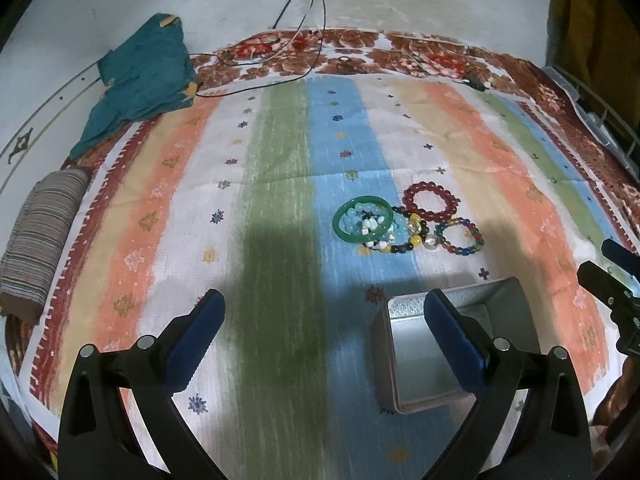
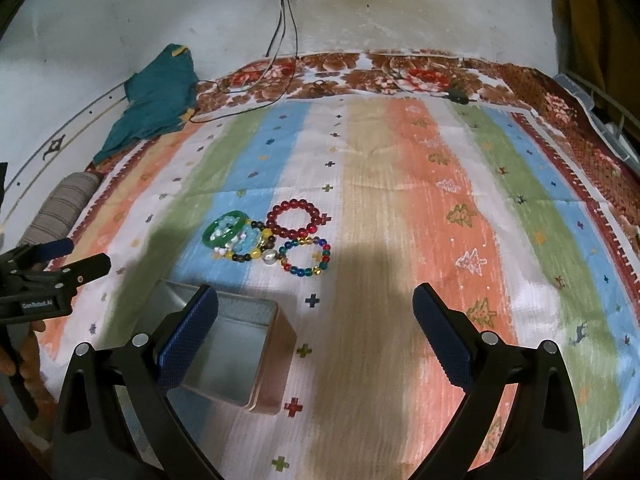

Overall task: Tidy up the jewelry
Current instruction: 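Move both tools past the silver tin toward the bracelet pile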

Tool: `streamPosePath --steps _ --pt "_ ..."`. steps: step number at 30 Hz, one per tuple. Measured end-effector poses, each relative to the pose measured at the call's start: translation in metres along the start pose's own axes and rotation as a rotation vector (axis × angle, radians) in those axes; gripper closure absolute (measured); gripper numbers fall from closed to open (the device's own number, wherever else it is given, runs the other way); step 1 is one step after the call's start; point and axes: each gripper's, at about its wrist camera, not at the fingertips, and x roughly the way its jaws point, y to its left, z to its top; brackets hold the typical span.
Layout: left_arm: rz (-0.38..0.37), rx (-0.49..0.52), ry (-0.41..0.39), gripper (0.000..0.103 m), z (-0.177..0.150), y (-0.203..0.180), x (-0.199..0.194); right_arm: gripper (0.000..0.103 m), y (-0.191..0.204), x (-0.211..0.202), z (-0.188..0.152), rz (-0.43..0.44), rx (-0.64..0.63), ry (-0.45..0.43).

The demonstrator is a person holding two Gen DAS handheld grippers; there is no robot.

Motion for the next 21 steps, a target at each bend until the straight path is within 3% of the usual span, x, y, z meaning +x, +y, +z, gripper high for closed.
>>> streamPosePath --steps 21 --pt "0.017 -0.016 0.017 0.006 0.02 0.001 0.027 0.004 -0.006 0.029 0.018 -0.021 0.011 0.023"
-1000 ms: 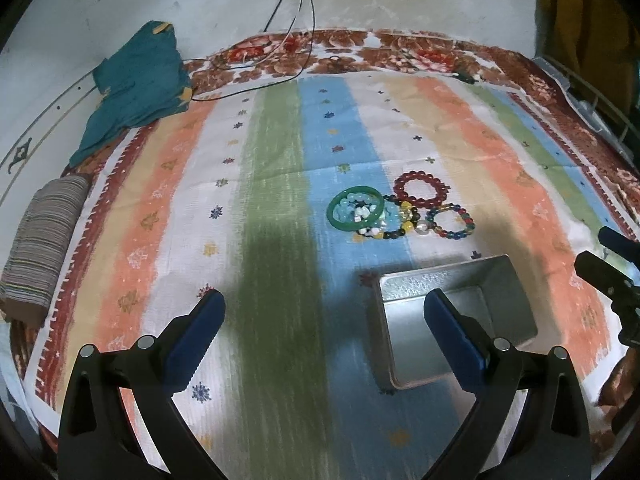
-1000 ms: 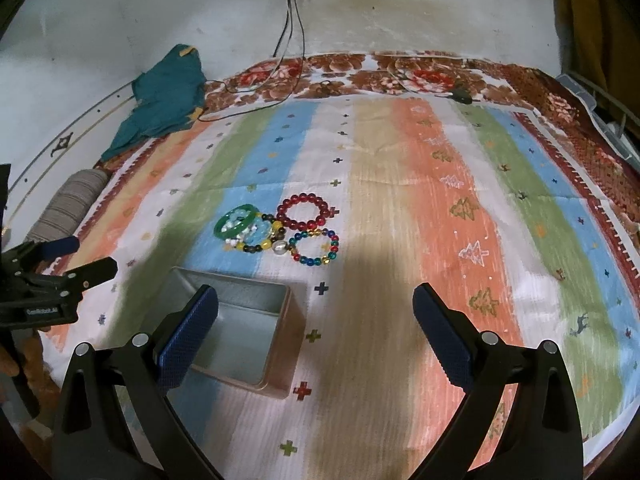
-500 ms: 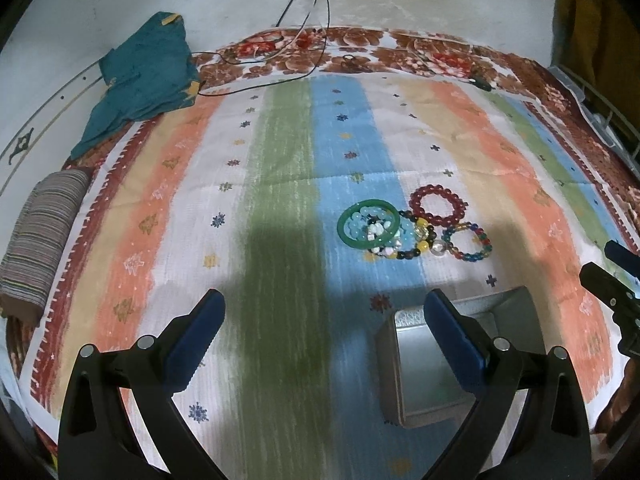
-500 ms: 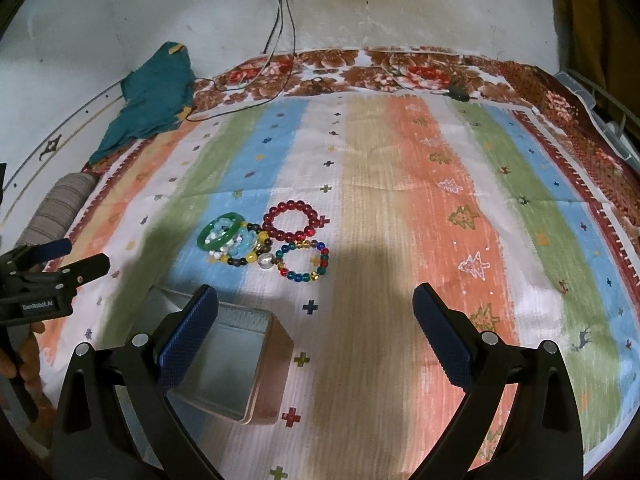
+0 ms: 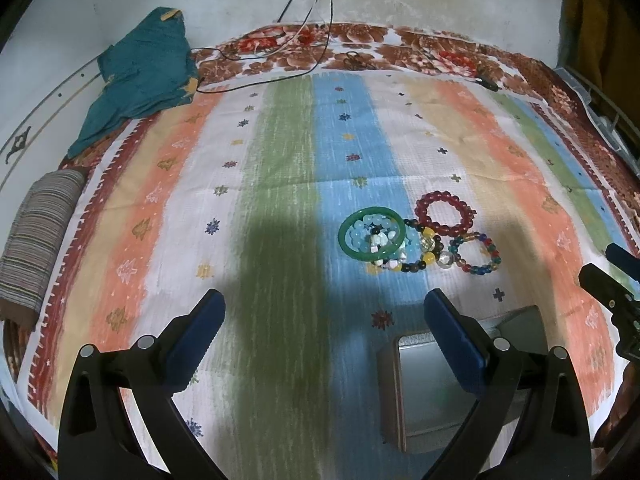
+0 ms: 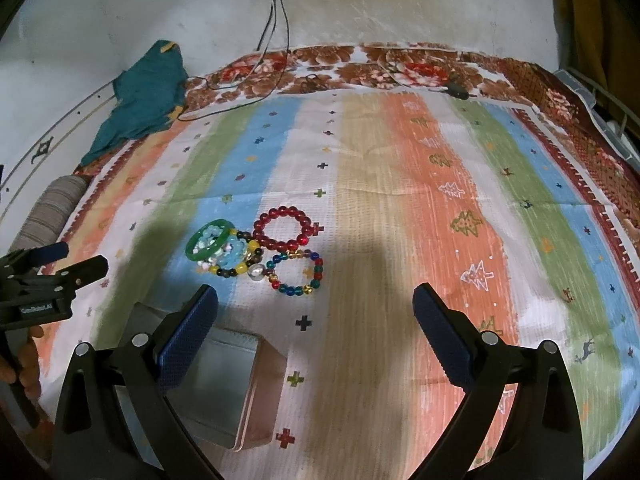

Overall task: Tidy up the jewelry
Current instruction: 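Move both tools past the silver tin toward the bracelet pile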

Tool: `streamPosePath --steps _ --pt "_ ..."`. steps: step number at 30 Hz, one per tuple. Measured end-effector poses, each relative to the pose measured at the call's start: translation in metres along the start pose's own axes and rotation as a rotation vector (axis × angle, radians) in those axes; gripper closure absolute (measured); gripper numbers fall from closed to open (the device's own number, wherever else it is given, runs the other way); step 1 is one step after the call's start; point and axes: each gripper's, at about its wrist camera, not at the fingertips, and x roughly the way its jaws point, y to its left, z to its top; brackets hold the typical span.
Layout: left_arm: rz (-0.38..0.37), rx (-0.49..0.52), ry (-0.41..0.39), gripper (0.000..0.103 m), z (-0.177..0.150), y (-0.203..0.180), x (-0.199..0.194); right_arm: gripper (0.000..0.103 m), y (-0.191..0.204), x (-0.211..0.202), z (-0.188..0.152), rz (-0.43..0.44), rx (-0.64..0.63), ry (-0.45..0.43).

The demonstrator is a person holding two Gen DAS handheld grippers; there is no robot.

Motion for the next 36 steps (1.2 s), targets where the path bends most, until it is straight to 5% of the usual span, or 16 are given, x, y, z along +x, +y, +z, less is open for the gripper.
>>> streamPosePath --steps 36 --pt "0.019 -0.062 0.096 0.006 0.026 0.015 0.074 0.004 0.009 0.058 0.021 -0.021 0.002 0.066"
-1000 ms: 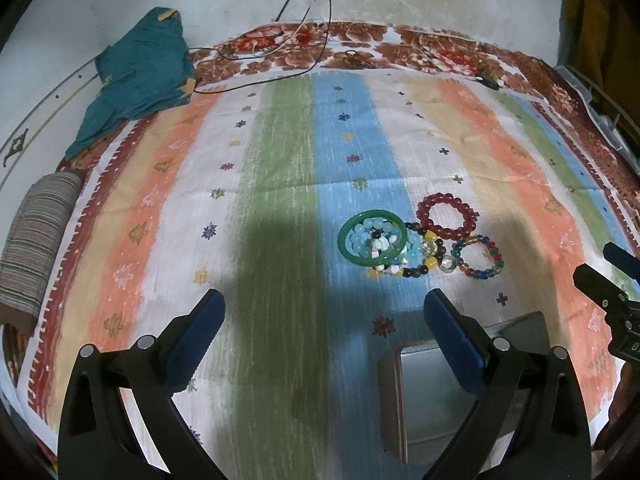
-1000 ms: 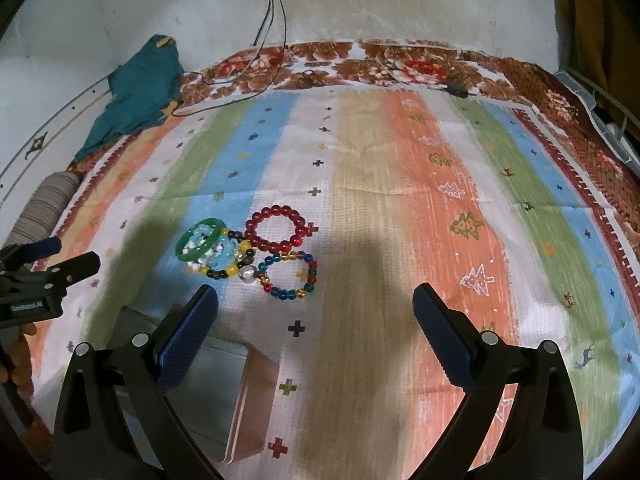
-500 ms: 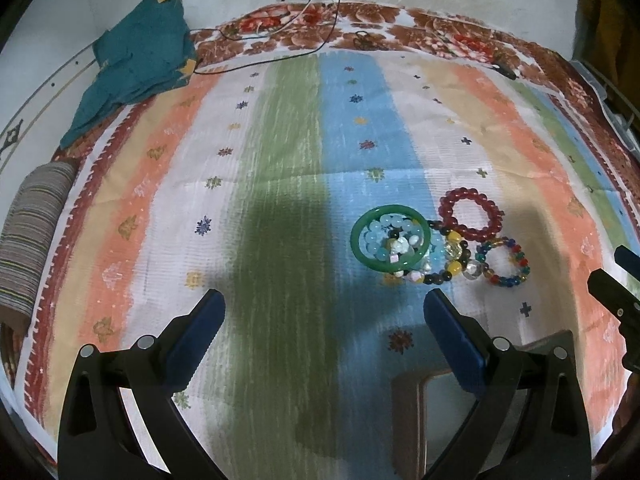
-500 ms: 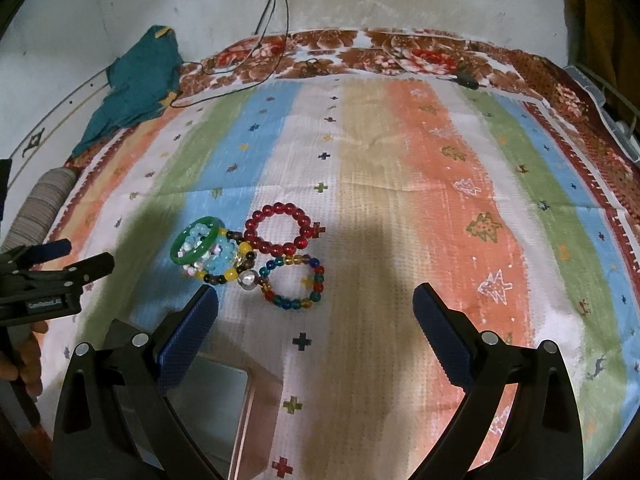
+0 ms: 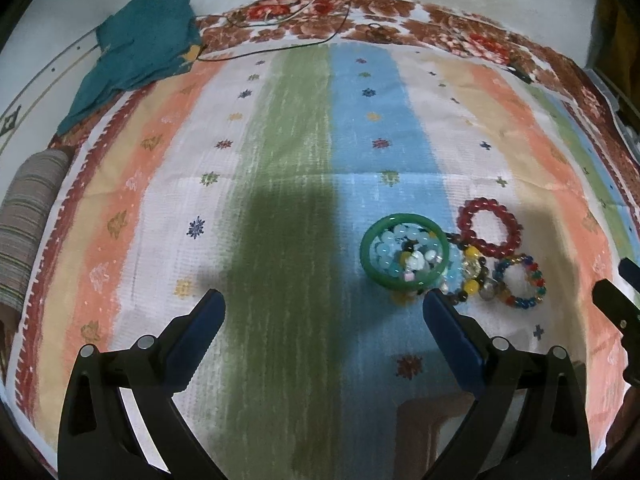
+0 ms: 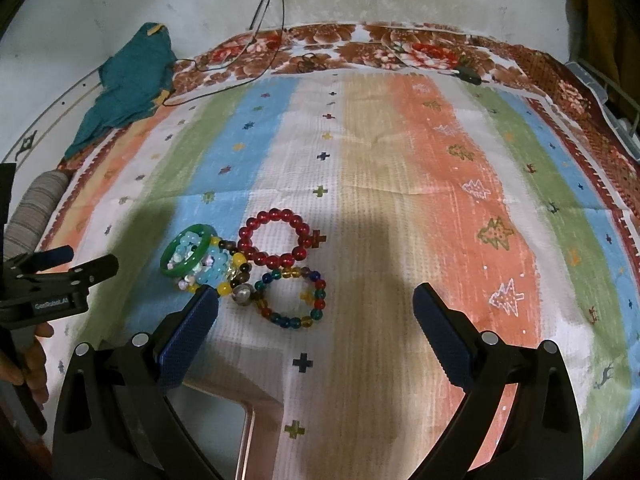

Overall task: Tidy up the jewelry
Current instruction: 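Move both tools past the silver tin toward the bracelet pile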

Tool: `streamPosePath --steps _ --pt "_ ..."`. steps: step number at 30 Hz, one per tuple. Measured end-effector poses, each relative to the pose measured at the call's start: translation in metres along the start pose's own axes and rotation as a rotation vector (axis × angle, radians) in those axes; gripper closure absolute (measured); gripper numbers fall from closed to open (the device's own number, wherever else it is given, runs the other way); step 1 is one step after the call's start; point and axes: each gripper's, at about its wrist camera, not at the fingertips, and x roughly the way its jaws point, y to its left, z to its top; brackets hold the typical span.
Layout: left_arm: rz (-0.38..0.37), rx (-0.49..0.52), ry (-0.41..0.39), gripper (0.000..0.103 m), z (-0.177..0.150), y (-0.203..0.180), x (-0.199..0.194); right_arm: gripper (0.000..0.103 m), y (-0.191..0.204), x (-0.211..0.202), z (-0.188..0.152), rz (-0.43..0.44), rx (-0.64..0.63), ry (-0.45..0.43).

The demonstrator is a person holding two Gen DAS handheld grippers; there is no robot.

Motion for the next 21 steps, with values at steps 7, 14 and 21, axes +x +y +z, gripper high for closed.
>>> streamPosePath --steps 7,14,21 --pt "-0.011 -0.048 0.04 0.007 0.005 0.008 0.02 0.004 0.0 0.014 0.007 0.003 0.016 0.021" --pt "-0.023 -0.051 0.061 0.01 0.01 0.01 0.035 0.004 0.002 0.029 0.013 -0.02 -0.008 0.036" --pt "-0.021 -0.051 0.076 0.011 0.015 0.008 0.046 0.004 0.004 0.043 0.019 -0.01 0.0 0.056"
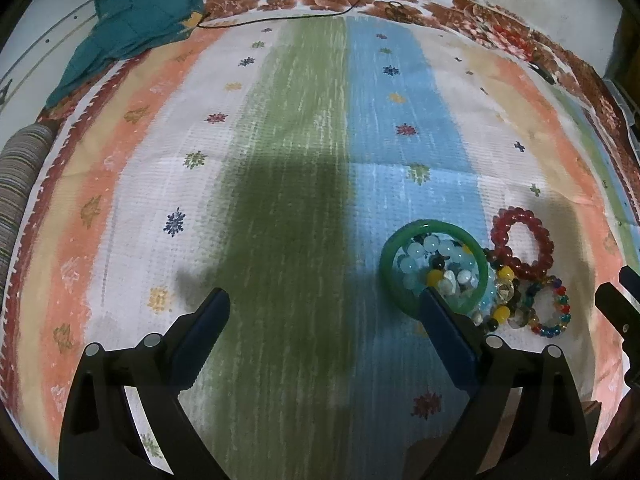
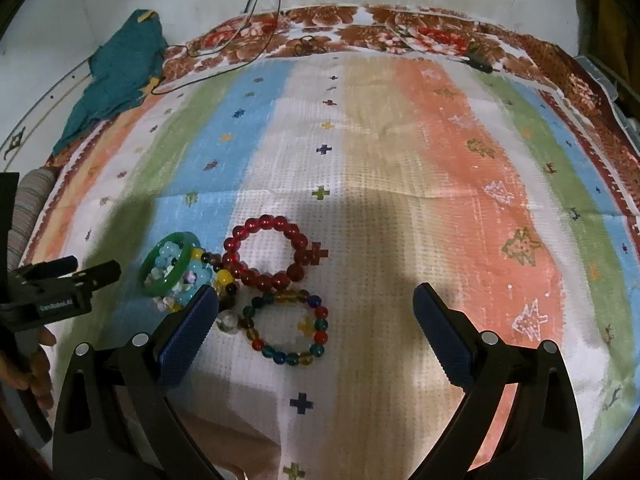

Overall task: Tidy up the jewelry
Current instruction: 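Move both tools past the silver tin toward the bracelet pile, then grasp the green jade bangle with the left tool while the right tool grasps the red bead bracelet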

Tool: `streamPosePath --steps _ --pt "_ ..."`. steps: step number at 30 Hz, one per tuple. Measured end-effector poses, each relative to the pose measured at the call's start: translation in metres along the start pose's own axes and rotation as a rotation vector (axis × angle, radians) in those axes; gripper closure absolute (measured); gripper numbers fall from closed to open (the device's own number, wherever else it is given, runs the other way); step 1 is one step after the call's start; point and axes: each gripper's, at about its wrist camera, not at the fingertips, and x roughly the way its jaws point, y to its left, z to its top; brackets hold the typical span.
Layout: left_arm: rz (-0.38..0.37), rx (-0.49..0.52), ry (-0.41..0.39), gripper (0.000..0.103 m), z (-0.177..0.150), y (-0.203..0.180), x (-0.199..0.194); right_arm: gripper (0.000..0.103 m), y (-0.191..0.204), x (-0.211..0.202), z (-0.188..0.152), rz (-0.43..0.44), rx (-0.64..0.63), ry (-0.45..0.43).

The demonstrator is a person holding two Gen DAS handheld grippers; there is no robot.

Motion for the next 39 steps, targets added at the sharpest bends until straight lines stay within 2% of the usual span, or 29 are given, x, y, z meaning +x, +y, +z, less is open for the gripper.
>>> streamPosePath --steps 15,16,18,23,26,28,29,32,33,34,36,39 --pt "0.011 0.049 0.034 0.014 0.01 -0.004 0.037 0.005 -0.002 0.043 0.009 -0.017 0.004 0.072" --pt "0.009 0.055 0.032 0.014 0.01 -0.004 0.038 0.006 -0.002 0.045 0.009 -0.017 0.005 0.076" --pt "0.011 0.07 0.025 0.015 0.01 -0.005 0.039 0.018 -0.002 0.05 0.01 -0.016 0.003 0.086" --pt "0.026 0.091 0.015 0.021 0.007 -0.006 0.042 0.028 -0.002 0.062 0.012 -0.007 0.008 0.108" --pt "0.01 0.106 0.013 0.036 0.005 -0.007 0.042 0.029 -0.002 0.069 0.013 0.002 0.013 0.112" --pt "0.02 0.124 0.006 0.057 0.006 -0.009 0.042 0.032 -0.003 0.071 0.013 0.011 0.02 0.114" --pt "0.018 0.126 0.004 0.062 0.006 -0.01 0.041 0.035 -0.002 0.071 0.013 0.009 0.009 0.112" --pt "0.007 0.128 0.004 0.083 0.006 -0.01 0.041 0.054 0.001 0.071 0.014 0.018 -0.011 0.108" --pt "0.008 0.13 0.006 0.092 0.006 -0.01 0.041 0.065 0.001 0.072 0.014 0.015 -0.015 0.107" --pt "0.012 0.13 0.006 0.096 0.006 -0.01 0.042 0.073 0.002 0.072 0.014 0.021 -0.018 0.109" --pt "0.003 0.121 0.006 0.096 0.007 -0.008 0.041 0.083 0.002 0.073 0.013 0.046 -0.022 0.113" --pt "-0.001 0.113 0.007 0.096 0.008 -0.006 0.039 0.084 0.003 0.072 0.012 0.044 -0.032 0.107"
